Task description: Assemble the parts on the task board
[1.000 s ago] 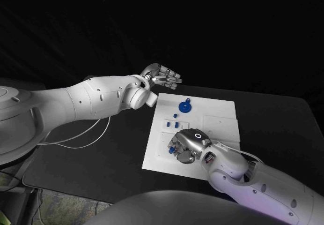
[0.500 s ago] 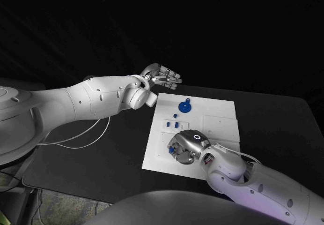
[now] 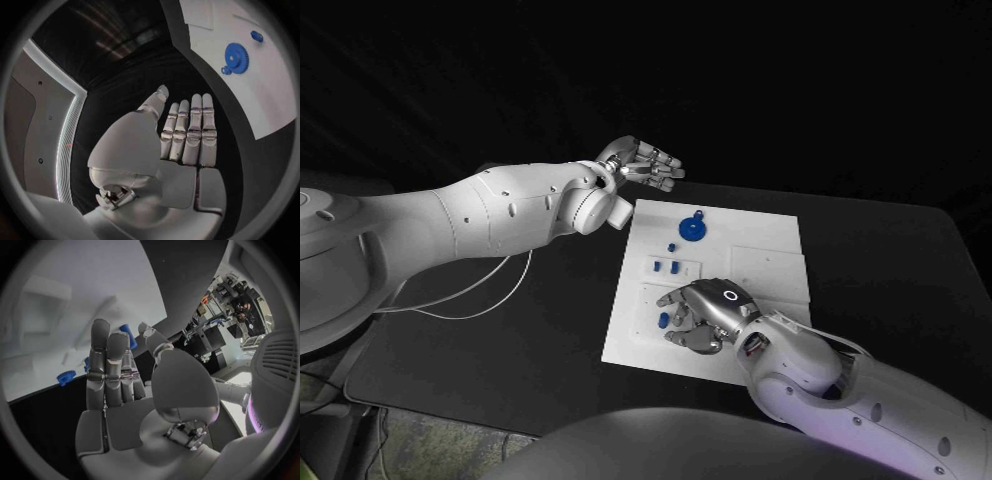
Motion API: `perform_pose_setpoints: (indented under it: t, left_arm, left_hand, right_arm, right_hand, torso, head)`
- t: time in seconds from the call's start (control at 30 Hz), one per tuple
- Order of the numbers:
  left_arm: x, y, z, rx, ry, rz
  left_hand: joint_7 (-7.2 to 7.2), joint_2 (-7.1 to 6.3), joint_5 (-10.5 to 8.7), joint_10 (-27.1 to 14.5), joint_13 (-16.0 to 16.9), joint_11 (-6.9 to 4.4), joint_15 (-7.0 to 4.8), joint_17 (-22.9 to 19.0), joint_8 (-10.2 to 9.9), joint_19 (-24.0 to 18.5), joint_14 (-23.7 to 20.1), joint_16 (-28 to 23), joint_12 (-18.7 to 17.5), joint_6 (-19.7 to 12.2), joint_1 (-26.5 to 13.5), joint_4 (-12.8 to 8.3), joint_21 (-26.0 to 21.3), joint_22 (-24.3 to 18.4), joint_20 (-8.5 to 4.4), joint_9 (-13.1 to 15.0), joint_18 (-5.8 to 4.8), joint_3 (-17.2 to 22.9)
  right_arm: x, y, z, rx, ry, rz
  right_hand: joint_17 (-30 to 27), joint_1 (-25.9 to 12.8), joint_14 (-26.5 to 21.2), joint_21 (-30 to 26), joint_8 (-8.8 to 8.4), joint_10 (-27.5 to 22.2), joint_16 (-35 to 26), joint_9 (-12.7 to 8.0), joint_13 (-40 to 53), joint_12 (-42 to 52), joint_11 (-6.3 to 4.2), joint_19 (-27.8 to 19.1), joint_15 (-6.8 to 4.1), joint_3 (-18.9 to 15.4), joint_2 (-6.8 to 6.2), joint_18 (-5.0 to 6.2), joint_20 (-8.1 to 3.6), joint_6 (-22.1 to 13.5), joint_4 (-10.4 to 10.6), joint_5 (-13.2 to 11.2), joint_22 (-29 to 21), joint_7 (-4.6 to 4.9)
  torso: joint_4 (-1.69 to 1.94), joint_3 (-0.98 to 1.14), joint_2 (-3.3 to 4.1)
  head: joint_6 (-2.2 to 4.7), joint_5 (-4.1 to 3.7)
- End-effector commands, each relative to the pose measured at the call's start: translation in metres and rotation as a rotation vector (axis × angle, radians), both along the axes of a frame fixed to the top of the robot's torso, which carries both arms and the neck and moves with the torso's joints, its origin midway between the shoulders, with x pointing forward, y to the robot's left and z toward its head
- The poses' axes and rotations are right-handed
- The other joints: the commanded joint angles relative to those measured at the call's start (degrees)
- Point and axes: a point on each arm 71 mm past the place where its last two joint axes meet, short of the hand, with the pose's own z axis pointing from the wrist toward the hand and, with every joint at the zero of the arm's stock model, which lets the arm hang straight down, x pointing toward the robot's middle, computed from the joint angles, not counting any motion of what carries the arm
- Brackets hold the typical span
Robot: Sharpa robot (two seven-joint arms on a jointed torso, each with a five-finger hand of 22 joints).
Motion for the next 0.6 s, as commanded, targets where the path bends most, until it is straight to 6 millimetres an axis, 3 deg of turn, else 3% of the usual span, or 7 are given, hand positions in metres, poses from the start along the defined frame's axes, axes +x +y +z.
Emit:
perform_pose_setpoints:
  t: [0.03, 0.13, 0.23, 0.33, 0.47, 0.57, 0.6]
  left_arm:
    - [-0.001, -0.002, 0.001, -0.007, 0.0, -0.014]
    - [-0.001, -0.001, 0.0, -0.007, 0.0, -0.013]
    - [-0.001, -0.001, 0.0, -0.006, 0.001, -0.012]
    - [-0.001, 0.0, 0.0, -0.007, 0.002, -0.013]
    - [-0.001, 0.002, -0.001, -0.007, 0.003, -0.013]
    - [-0.002, 0.004, -0.002, -0.006, 0.003, -0.01]
    - [-0.002, 0.005, -0.003, -0.006, 0.004, -0.007]
  left_hand:
    - [0.1, 0.56, -0.21, -0.39, -0.07, 0.12, 0.11, 0.07, -0.16, 0.23, -0.41, -0.29, 0.04, -0.39, 0.1, -0.17, 0.39, -0.05, 0.23, 0.03, -0.08, -0.23]
    - [0.1, 0.56, -0.21, -0.39, -0.07, 0.12, 0.11, 0.07, -0.16, 0.23, -0.41, -0.29, 0.04, -0.39, 0.1, -0.17, 0.39, -0.05, 0.23, 0.03, -0.08, -0.23]
    - [0.1, 0.56, -0.21, -0.39, -0.07, 0.12, 0.11, 0.07, -0.16, 0.23, -0.41, -0.29, 0.04, -0.39, 0.1, -0.17, 0.39, -0.05, 0.23, 0.03, -0.08, -0.23]
    - [0.1, 0.56, -0.21, -0.39, -0.07, 0.12, 0.11, 0.07, -0.16, 0.23, -0.41, -0.29, 0.04, -0.39, 0.1, -0.17, 0.39, -0.05, 0.23, 0.03, -0.08, -0.23]
    - [0.07, 0.61, -0.26, -0.3, -0.07, 0.1, 0.08, 0.1, -0.16, 0.31, -0.3, -0.28, 0.06, -0.31, -0.07, -0.14, 0.45, -0.1, 0.22, 0.03, -0.06, -0.31]
    - [0.07, 0.61, -0.26, -0.3, -0.07, 0.1, 0.08, 0.1, -0.16, 0.31, -0.3, -0.28, 0.06, -0.31, -0.07, -0.14, 0.45, -0.1, 0.22, 0.03, -0.06, -0.31]
    - [0.07, 0.61, -0.26, -0.3, -0.07, 0.1, 0.08, 0.1, -0.16, 0.31, -0.3, -0.28, 0.06, -0.31, -0.07, -0.14, 0.45, -0.1, 0.22, 0.03, -0.06, -0.31]
  right_arm:
    - [0.001, -0.003, 0.01, 0.063, -0.023, -0.041]
    - [0.004, -0.007, 0.019, 0.09, -0.021, -0.058]
    - [0.009, -0.016, 0.029, 0.124, 0.002, -0.088]
    - [0.02, -0.033, 0.038, 0.182, 0.087, -0.149]
    - [0.038, -0.067, 0.048, 0.256, 0.233, -0.239]
    - [0.047, -0.092, 0.052, 0.279, 0.309, -0.293]
    - [0.052, -0.108, 0.054, 0.283, 0.352, -0.325]
  right_hand:
    - [0.01, 1.26, 0.38, 0.01, -0.32, 0.18, 0.33, -0.17, -0.07, 0.03, -0.5, 2.35, -0.09, -2.06, -0.51, 0.51, -0.34, -3.73, 1.66, 0.45, -0.16, -0.49]
    - [0.14, 3.77, 0.43, 0.37, -0.37, 0.44, 0.5, -0.21, -0.04, -0.02, -0.6, 2.37, -0.16, -3.82, -1.43, 0.54, -0.38, -4.63, 5.84, 0.4, -0.53, -0.55]
    - [0.4, 3.95, 0.43, 0.71, -0.34, 0.83, 0.84, -0.18, 0.03, 0.01, -0.72, 2.37, -0.22, -3.27, -0.9, 0.32, -0.46, -3.79, 6.07, -0.69, -0.38, -0.27]
    - [0.61, 3.79, 0.2, 0.97, 0.77, 1.94, 1.0, 0.17, 0.41, 0.06, -0.17, 2.14, -0.03, 0.97, 0.38, -0.14, -0.42, 5.82, 5.09, -5.82, -0.18, 2.77]
    - [0.49, 0.64, 0.12, 0.7, 0.08, 3.98, 0.67, 0.54, 2.85, 0.71, -1.13, 2.01, -0.47, 5.33, 0.86, -0.22, -0.73, 11.05, 4.3, -5.41, -0.22, 1.74]
    - [0.8, -2.25, 0.29, 0.64, -0.04, 4.73, 0.86, 1.38, 8.85, 6.12, -1.93, 2.14, -1.16, 2.08, 1.3, -0.45, -1.26, 13.78, 4.72, -3.03, -0.13, 0.65]
    - [1.95, -2.44, 0.08, 0.93, -0.06, 2.13, 1.8, 2.33, 19.15, 15.27, -2.51, 2.15, -1.35, -1.36, 2.49, -1.01, -1.67, 14.47, 4.93, -1.99, 0.3, 0.12]
  torso:
    - [-0.03, 0.02, 0.01]
    - [0.0, 0.11, 0.0]
    - [0.02, 0.05, 0.0]
    - [-0.1, 0.04, -0.1]
    - [-0.28, -0.06, -0.3]
    - [-0.46, -0.04, -0.62]
    - [-0.6, 0.0, -0.84]
  head:
    - [0.45, -0.32]
    - [0.78, -0.84]
    - [1.16, -1.32]
    - [1.55, -2.06]
    - [2.21, -3.1]
    - [2.32, -3.8]
    - [2.4, -4.4]
